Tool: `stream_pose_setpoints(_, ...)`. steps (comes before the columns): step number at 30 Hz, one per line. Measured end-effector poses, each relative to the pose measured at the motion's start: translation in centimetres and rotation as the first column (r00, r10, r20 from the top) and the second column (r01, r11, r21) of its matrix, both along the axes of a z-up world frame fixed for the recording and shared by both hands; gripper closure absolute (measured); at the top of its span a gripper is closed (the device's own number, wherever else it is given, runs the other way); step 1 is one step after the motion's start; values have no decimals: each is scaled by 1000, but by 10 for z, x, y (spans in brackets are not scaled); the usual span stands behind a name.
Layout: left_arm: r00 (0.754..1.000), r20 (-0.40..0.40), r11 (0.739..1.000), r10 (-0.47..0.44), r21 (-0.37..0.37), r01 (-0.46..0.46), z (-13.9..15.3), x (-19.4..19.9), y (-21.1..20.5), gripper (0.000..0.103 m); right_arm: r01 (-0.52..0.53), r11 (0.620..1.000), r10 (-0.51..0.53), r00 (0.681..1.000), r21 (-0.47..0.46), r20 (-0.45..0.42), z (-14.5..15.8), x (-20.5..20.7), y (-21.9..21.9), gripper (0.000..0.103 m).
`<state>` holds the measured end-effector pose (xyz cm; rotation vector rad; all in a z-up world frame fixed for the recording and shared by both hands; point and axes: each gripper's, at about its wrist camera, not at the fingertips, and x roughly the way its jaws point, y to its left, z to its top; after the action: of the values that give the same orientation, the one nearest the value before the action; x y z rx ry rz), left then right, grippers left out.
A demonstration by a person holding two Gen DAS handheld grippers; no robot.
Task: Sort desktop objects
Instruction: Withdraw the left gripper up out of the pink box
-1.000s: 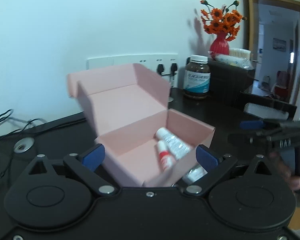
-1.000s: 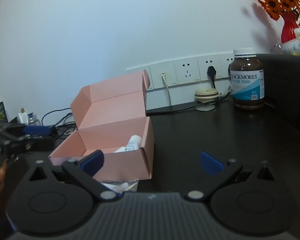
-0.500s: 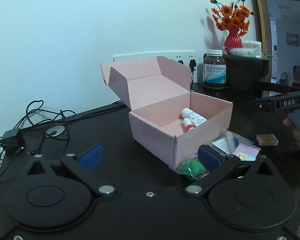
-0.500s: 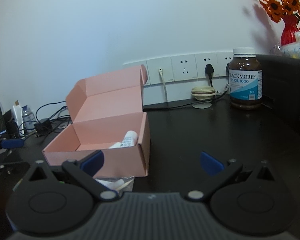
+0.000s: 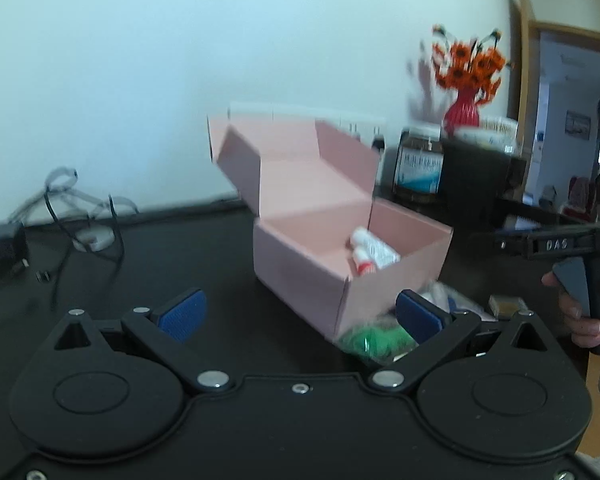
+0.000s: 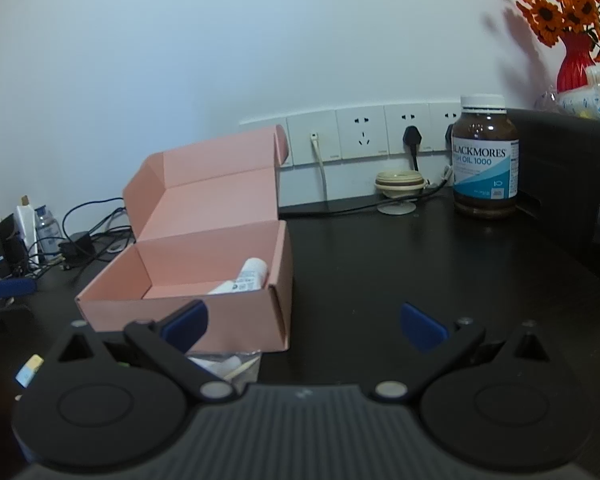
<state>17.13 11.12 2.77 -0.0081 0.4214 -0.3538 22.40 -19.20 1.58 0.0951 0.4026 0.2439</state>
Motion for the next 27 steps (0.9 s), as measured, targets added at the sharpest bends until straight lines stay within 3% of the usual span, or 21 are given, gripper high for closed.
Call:
stream_pose_setpoints(3, 999, -35, 1000, 4, 18, -3, -2, 5, -2, 0, 2, 1000, -2, 1000, -1, -14, 0, 2, 0, 1)
stream_pose_setpoints(9, 1000, -7, 998, 28, 49, -27, -2, -2, -6, 0, 13, 1000, -13, 1000, -4, -25, -1, 3, 0, 1)
stream_pose_setpoints(27, 992, -33, 988, 121, 102, -118, -1, 1, -5, 0, 44, 996, -44, 999, -79, 13, 1, -3, 11, 1)
